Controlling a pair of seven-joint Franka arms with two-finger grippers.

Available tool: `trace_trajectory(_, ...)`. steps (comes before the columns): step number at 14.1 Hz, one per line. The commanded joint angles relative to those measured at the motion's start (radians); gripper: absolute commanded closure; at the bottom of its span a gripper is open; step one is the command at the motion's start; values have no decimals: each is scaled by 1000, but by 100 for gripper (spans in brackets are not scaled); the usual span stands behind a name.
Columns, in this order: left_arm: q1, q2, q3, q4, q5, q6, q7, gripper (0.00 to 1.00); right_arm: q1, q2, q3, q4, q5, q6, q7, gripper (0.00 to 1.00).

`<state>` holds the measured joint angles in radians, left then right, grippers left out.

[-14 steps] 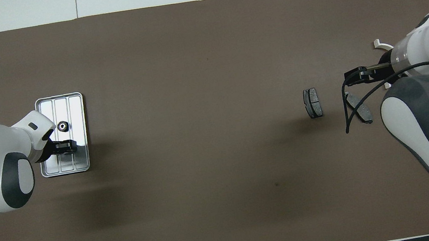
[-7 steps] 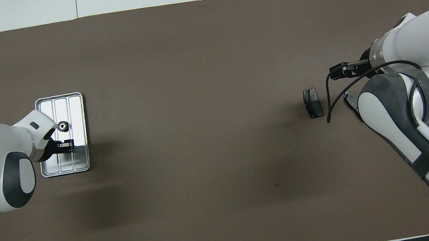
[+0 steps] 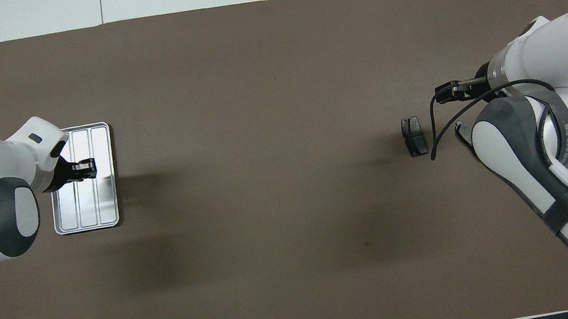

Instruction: Place bearing gear from tray to pile

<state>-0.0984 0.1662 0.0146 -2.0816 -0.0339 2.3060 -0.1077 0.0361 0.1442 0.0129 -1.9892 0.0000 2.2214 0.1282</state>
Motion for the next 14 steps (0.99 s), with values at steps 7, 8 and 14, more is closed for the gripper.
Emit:
trace_trajectory(7, -398, 236, 24, 233, 25, -6, -581, 100, -10, -2, 1, 0, -6, 17, 16, 0)
trace_trajectory(8, -424, 239, 24, 248, 26, -26, -605, 100, -13, -2, 1, 0, -6, 17, 16, 0)
trace_trajectory(14, -541, 272, 24, 294, 55, -51, -747, 100, -7, -2, 1, -2, -6, 12, 18, 0)
